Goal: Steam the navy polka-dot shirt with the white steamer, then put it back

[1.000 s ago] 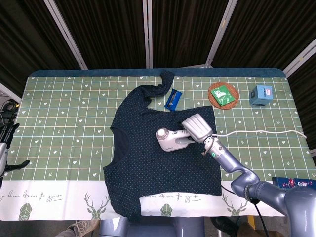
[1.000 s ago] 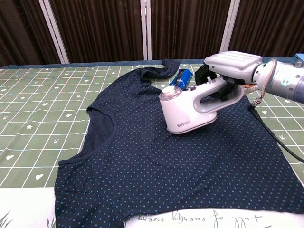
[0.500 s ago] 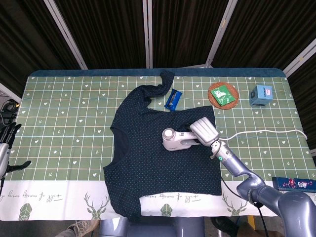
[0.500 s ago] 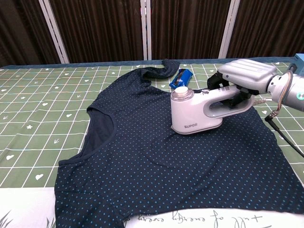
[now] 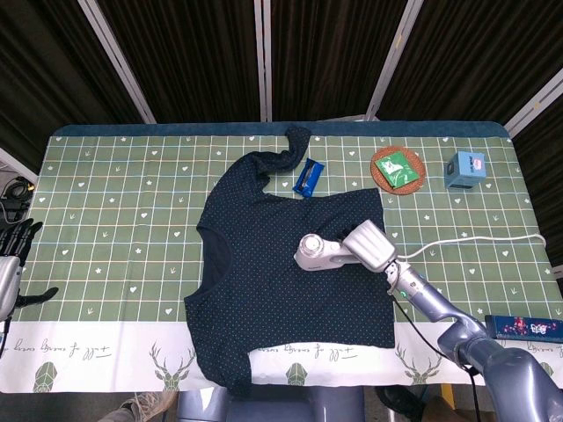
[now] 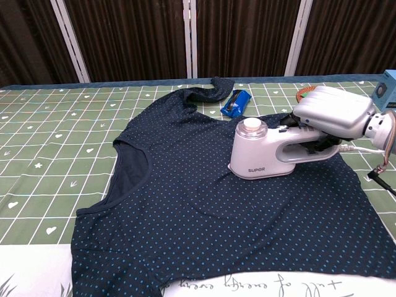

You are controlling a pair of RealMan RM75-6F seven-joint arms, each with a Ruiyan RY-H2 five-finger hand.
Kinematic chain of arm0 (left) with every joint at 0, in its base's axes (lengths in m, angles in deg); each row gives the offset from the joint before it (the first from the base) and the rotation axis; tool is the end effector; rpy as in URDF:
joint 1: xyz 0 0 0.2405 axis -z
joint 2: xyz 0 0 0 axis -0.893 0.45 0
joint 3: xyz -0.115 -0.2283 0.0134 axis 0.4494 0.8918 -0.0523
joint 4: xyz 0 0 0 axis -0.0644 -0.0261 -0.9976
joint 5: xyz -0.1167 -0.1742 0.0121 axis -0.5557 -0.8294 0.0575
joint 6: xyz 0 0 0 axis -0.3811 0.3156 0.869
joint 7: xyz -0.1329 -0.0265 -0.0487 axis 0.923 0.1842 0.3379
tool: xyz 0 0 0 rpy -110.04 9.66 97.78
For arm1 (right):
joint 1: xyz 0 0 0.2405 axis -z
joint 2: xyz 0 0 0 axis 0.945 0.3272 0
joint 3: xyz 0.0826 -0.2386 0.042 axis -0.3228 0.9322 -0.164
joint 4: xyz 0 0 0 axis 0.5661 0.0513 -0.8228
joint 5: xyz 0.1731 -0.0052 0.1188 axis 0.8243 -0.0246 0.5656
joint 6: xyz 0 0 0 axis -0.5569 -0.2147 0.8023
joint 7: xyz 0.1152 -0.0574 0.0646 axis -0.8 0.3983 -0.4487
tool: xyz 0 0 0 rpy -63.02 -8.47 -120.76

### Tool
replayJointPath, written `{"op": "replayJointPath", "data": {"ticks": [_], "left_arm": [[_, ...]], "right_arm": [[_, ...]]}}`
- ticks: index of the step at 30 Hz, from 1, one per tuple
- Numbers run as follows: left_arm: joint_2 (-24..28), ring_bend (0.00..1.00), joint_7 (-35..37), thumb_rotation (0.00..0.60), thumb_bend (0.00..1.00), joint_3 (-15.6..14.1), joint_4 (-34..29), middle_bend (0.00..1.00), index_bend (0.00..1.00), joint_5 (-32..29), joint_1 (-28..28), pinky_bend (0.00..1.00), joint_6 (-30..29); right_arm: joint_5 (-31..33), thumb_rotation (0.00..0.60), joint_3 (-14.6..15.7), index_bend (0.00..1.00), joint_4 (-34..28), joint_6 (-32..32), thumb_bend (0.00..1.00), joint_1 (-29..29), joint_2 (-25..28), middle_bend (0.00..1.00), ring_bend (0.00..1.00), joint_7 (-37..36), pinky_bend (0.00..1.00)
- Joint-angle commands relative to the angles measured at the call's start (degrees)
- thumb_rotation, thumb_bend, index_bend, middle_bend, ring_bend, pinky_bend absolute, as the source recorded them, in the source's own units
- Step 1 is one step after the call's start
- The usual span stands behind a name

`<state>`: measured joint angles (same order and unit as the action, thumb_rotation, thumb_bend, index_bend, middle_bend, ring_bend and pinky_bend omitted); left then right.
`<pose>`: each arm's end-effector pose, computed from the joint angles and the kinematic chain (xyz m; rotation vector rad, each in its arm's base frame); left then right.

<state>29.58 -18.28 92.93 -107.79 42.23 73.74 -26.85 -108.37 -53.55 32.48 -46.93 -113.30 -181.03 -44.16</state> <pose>-0.3003 0.2160 0.1788 -1.3597 -0.9621 -0.7802 -0.2246 -0.3737 -0.0130 2.0873 -0.2997 0.9312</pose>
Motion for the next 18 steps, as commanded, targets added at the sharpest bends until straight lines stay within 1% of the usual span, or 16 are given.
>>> {"op": "replayJointPath", "data": {"ticks": [1,5,11,18], "left_arm": [[-0.03,0.00,-0.02,0.600,0.00,-0.03,-0.02,0.00,0.00,0.06,0.03,0.00,0.03],[-0.11,0.00,-0.15,0.600,0.00,-0.05,-0.02,0.00,0.00,0.03,0.06,0.00,0.04],[-0.19,0.00,-0.35,0.600,0.00,-0.12,-0.05,0.00,0.00,0.07,0.11,0.00,0.12],[-0.32,0.00,-0.58,0.600,0.00,-0.16,-0.07,0.00,0.00,-0.10,0.20,0.00,0.30]], "right_arm": [[-0.41,0.600,1.18,0.76,-1.44,0.53,0.76,0.27,1.19,0.71,0.69,-3.77,0.91],[-1.48,0.600,2.02,0.76,-1.52,-1.38,0.75,0.53,1.64,0.71,0.69,-5.63,0.91],[-2.53,0.600,2.81,0.76,-1.69,-2.63,0.75,0.60,1.72,0.71,0.69,-6.36,0.91],[-4.88,0.600,4.31,0.76,-3.54,-5.51,0.75,0.51,2.25,0.71,0.69,-7.28,0.91]]}}
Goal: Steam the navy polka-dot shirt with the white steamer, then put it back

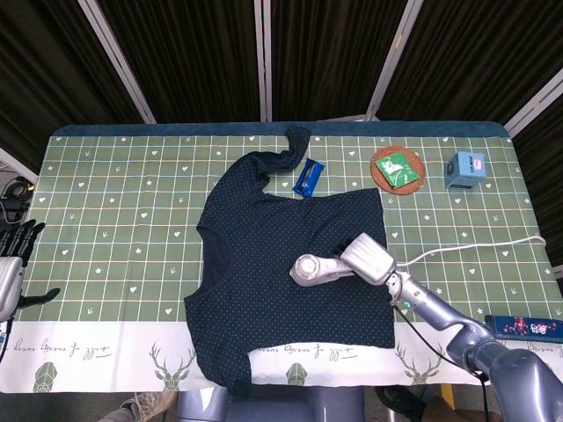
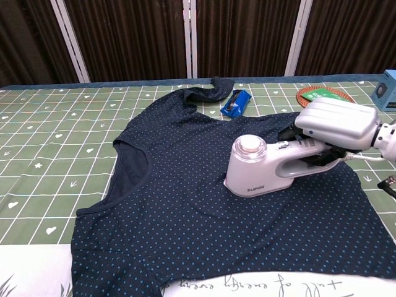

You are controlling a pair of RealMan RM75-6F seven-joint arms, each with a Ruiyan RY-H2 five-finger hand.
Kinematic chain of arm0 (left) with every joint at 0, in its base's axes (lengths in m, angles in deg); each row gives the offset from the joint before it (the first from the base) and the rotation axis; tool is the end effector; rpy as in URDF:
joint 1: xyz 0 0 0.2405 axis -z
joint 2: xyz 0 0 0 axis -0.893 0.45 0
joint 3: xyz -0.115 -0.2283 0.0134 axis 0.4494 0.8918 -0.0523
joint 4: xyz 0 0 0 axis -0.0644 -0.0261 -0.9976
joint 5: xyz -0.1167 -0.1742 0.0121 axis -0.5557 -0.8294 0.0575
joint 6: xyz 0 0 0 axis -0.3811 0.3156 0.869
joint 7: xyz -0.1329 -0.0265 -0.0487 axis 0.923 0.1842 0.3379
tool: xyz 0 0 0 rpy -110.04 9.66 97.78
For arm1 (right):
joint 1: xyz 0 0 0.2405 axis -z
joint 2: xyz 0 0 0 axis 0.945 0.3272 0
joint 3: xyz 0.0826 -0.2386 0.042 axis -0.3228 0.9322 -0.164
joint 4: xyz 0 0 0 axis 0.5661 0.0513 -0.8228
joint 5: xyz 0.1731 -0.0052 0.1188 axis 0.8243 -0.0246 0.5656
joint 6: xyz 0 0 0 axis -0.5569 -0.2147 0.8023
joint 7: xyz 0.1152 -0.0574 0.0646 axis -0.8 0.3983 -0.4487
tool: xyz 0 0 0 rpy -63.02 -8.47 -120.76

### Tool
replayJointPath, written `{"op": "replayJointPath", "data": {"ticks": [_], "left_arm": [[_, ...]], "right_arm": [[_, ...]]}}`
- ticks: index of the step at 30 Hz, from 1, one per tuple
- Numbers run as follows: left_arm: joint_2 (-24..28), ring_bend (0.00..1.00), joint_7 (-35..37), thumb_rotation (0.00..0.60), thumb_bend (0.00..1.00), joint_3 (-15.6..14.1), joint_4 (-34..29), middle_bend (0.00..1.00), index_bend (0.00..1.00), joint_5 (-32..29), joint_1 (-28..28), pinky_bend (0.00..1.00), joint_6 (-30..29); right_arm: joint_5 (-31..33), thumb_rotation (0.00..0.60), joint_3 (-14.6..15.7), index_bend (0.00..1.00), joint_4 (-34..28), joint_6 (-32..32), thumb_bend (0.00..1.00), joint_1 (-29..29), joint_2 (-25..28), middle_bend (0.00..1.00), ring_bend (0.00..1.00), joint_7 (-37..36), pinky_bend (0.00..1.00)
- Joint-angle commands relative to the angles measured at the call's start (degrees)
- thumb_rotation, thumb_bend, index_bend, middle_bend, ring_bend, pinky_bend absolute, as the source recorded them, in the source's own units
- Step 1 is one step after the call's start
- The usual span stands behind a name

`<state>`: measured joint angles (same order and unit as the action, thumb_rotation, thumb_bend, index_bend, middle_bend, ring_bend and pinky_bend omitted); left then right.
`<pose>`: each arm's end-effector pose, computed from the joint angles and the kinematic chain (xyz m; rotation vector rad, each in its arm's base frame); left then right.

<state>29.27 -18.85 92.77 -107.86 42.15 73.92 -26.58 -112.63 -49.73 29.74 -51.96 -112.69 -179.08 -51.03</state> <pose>-0.2998 0.2162 0.1759 -1.3676 -0.9644 -0.7740 -0.2223 -0.3507 -0.0134 2.1954 -0.3540 1.0536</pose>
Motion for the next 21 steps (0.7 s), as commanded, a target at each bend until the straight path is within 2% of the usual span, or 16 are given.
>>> {"op": "replayJointPath", "data": {"ticks": [1,9,15,21], "left_arm": [[-0.02,0.00,-0.02,0.600,0.00,-0.01,-0.02,0.00,0.00,-0.01,0.02,0.00,0.04],[0.02,0.00,0.06,0.600,0.00,0.01,0.04,0.00,0.00,-0.13,0.05,0.00,0.10],[0.07,0.00,0.25,0.600,0.00,0.07,0.14,0.00,0.00,-0.21,0.06,0.00,0.10],[0.08,0.00,0.28,0.600,0.00,0.10,0.23,0.00,0.00,-0.24,0.09,0.00,0.09]], "right_arm": [[-0.79,0.600,0.63,0.76,-1.23,-0.56,0.75,-0.18,0.46,0.71,0.69,-0.63,0.91],[-1.24,0.600,1.02,0.76,-4.43,0.19,0.75,-0.97,1.83,0.71,0.69,-1.42,0.91],[-0.13,0.600,0.33,0.76,-2.02,1.27,0.75,-0.56,1.08,0.71,0.69,0.61,0.91],[1.05,0.600,0.06,0.76,1.06,2.26,0.75,0.17,0.41,0.71,0.69,-0.35,0.91]]}}
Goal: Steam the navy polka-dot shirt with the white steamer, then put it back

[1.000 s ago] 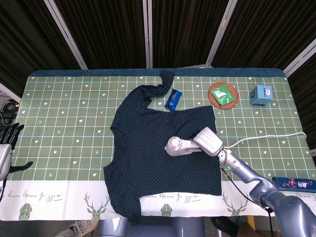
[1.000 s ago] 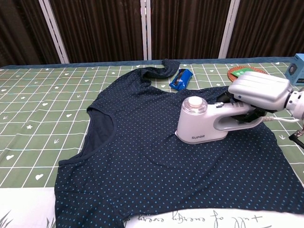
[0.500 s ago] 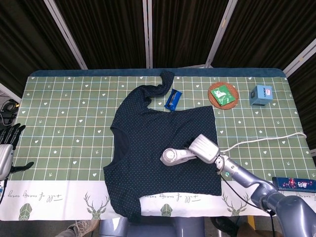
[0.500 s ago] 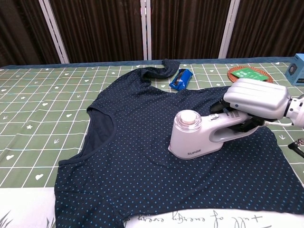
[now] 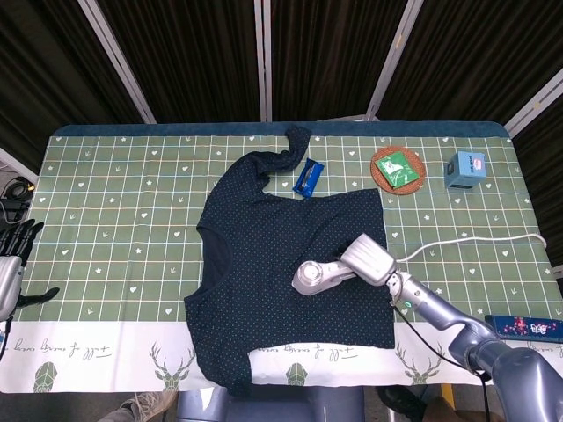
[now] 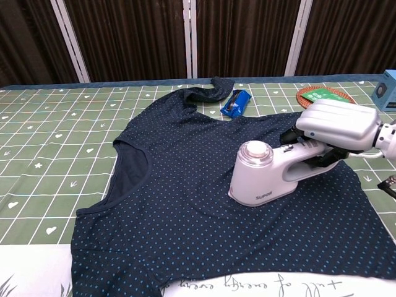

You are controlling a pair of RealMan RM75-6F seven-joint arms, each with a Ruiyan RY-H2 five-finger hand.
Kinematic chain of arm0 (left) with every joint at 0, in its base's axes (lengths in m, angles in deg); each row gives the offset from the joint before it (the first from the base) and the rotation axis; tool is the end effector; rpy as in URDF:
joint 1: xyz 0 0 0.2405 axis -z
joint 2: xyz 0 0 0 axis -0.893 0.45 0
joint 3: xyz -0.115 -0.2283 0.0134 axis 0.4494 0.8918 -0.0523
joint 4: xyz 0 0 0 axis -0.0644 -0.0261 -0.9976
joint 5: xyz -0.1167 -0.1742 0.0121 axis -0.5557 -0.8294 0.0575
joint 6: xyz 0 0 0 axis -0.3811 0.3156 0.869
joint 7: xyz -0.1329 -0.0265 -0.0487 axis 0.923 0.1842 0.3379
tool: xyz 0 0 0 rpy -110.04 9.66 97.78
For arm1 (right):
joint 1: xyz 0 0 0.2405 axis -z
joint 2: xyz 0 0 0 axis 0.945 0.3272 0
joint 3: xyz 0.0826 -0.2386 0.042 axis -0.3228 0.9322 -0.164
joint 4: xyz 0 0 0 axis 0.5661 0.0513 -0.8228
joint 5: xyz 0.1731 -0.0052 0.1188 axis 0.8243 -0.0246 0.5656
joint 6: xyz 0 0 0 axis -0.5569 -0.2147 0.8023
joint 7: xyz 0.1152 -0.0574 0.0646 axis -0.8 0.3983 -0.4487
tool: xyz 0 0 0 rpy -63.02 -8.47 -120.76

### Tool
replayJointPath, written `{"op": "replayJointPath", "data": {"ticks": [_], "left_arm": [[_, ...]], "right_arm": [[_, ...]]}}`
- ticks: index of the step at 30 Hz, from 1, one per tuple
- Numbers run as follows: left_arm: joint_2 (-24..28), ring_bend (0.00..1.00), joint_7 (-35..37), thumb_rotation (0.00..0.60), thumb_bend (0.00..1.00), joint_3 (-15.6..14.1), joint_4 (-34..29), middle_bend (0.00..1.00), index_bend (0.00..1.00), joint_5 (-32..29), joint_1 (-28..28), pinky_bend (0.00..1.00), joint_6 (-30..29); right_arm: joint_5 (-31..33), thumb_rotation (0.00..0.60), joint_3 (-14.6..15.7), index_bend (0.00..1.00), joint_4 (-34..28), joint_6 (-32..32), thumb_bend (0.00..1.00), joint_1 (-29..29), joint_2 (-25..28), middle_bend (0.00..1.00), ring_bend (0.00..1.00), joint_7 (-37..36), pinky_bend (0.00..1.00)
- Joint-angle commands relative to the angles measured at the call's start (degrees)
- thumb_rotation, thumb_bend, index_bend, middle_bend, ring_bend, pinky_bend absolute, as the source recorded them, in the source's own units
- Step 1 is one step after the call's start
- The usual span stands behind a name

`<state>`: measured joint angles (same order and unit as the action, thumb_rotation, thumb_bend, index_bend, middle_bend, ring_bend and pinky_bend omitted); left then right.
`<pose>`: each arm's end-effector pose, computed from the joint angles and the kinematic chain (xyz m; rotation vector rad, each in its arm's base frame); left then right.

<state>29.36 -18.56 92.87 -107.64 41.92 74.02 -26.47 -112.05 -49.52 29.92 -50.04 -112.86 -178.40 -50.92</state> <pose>-0.3007 0.2172 0.1771 -1.3637 -0.9650 -0.7740 -0.2285 -0.3554 -0.0106 2.1976 -0.3620 1.0019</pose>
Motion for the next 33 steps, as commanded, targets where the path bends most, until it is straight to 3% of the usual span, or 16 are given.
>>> {"op": "replayJointPath", "data": {"ticks": [1,18,23,33], "left_arm": [[-0.01,0.00,-0.02,0.600,0.00,0.00,0.02,0.00,0.00,-0.01,0.00,0.00,-0.02],[0.02,0.00,-0.05,0.600,0.00,-0.04,-0.19,0.00,0.00,0.12,0.02,0.00,-0.09],[0.02,0.00,-0.03,0.600,0.00,-0.10,-0.14,0.00,0.00,0.21,0.02,0.00,-0.07],[-0.20,0.00,-0.44,0.600,0.00,-0.14,-0.14,0.00,0.00,0.19,0.00,0.00,-0.23]], "right_arm": [[0.59,0.600,-0.14,0.76,1.53,0.32,0.75,0.51,-0.35,0.71,0.69,-0.73,0.91],[0.08,0.600,1.75,0.76,11.02,-1.92,0.75,3.25,-0.95,0.71,0.69,-6.14,0.91],[-0.42,0.600,2.05,0.76,9.83,-2.17,0.75,2.25,-1.24,0.71,0.69,-9.84,0.91],[-0.61,0.600,1.20,0.76,7.58,-2.52,0.75,0.31,-3.12,0.71,0.69,-9.34,0.91]]}}
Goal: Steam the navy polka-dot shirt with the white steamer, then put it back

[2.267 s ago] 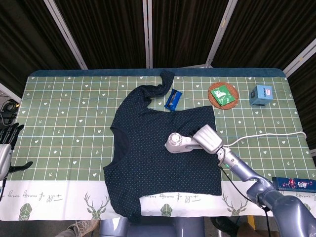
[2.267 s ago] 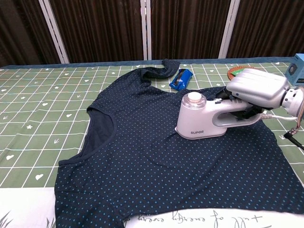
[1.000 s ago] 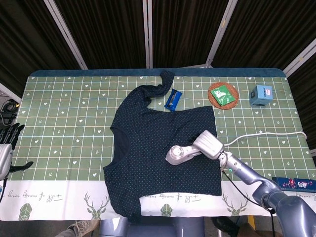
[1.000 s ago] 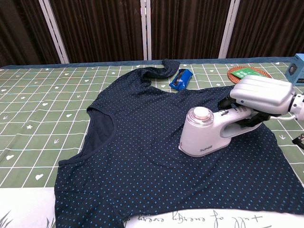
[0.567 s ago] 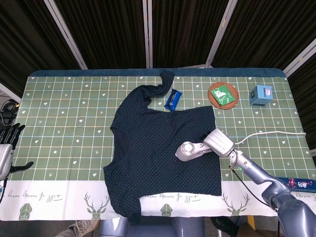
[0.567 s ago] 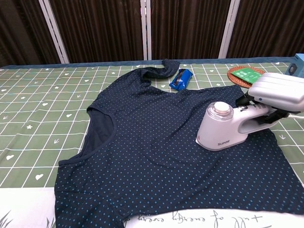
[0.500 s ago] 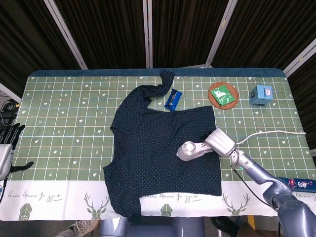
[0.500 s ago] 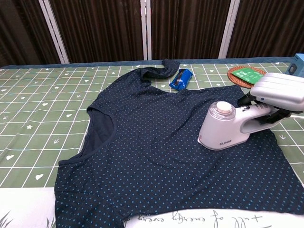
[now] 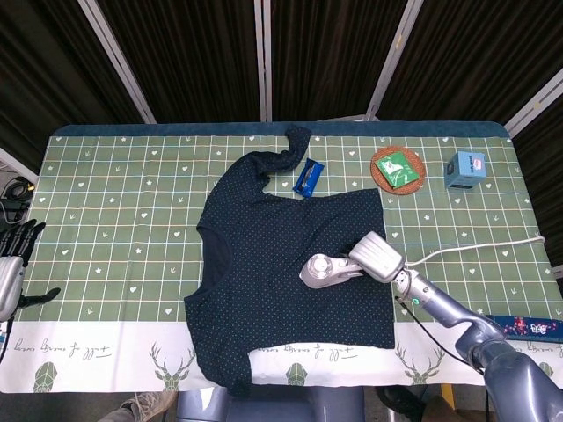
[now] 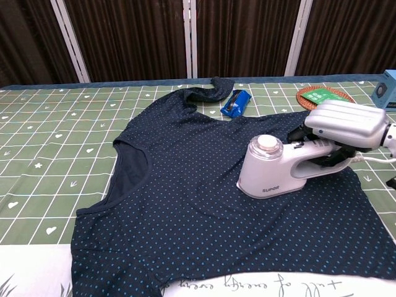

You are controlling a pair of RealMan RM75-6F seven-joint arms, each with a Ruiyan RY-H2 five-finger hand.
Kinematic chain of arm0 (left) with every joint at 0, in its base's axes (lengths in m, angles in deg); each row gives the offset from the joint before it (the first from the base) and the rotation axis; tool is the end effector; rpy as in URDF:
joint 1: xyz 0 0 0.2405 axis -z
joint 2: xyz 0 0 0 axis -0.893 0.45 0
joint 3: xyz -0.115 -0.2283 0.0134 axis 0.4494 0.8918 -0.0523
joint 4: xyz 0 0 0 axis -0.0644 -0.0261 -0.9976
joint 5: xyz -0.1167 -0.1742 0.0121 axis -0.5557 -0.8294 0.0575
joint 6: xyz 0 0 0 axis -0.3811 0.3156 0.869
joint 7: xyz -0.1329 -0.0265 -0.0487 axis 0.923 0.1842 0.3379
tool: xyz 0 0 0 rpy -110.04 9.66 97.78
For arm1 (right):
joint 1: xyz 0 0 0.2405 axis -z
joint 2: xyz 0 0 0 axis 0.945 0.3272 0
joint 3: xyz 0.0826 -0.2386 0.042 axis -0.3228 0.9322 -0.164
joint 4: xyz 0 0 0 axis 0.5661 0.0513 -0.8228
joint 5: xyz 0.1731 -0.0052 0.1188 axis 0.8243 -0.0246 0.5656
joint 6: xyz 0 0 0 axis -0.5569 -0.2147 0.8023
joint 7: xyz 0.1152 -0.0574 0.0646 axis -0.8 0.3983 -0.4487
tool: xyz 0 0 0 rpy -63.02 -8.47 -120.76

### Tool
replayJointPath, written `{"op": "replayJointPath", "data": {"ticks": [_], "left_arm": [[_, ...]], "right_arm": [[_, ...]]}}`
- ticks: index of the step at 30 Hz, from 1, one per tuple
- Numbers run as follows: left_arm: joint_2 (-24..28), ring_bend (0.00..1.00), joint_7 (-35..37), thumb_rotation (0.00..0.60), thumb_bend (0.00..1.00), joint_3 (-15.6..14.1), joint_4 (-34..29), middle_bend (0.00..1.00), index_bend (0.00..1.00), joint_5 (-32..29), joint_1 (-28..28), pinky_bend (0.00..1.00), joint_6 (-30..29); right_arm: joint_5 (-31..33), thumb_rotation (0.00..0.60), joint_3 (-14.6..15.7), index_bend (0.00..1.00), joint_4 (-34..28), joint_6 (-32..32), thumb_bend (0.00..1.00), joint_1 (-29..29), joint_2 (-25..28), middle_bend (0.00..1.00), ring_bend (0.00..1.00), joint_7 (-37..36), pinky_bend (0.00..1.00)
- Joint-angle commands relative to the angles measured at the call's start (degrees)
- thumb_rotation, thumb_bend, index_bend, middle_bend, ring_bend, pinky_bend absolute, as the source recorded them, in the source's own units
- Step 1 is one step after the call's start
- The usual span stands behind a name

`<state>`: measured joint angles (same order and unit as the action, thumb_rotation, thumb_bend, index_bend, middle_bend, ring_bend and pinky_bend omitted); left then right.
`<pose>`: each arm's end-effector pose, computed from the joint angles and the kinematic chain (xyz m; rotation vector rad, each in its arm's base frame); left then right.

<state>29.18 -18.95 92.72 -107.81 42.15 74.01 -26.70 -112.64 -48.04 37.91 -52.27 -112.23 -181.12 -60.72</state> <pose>-0.2995 0.2165 0.1757 -1.3681 -0.9617 -0.7747 -0.2392 -0.3593 -0.0084 2.2008 -0.4532 1.0479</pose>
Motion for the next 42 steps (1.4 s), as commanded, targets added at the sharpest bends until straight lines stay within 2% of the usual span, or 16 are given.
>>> {"op": "replayJointPath", "data": {"ticks": [1,17,24,34,42], "left_arm": [[-0.05,0.00,-0.06,0.600,0.00,0.01,0.04,0.00,0.00,-0.09,0.01,0.00,0.03],[-0.03,0.00,0.22,0.600,0.00,0.01,0.20,0.00,0.00,-0.20,0.08,0.00,0.25],[0.00,0.00,0.40,0.600,0.00,0.05,0.39,0.00,0.00,-0.36,0.13,0.00,0.43],[-0.12,0.00,-0.19,0.600,0.00,-0.10,-0.07,0.00,0.00,0.10,0.13,0.00,0.15],[-0.19,0.00,-0.28,0.600,0.00,-0.16,-0.12,0.00,0.00,0.13,0.25,0.00,0.35]], "right_arm": [[-0.06,0.600,-0.36,0.76,-0.68,-0.43,0.75,-0.47,-0.58,0.71,0.69,0.69,0.91],[-0.31,0.600,-1.47,0.76,-6.06,1.16,0.76,-3.43,-1.90,0.71,0.69,6.45,0.91],[0.34,0.600,-1.31,0.76,-6.99,1.52,0.76,-2.76,0.32,0.71,0.69,6.45,0.91],[-0.08,0.600,0.94,0.76,-4.76,-0.15,0.76,0.51,4.29,0.71,0.69,4.42,0.91],[0.36,0.600,1.27,0.76,-2.84,-0.49,0.75,1.96,5.28,0.71,0.69,1.85,0.91]]}}
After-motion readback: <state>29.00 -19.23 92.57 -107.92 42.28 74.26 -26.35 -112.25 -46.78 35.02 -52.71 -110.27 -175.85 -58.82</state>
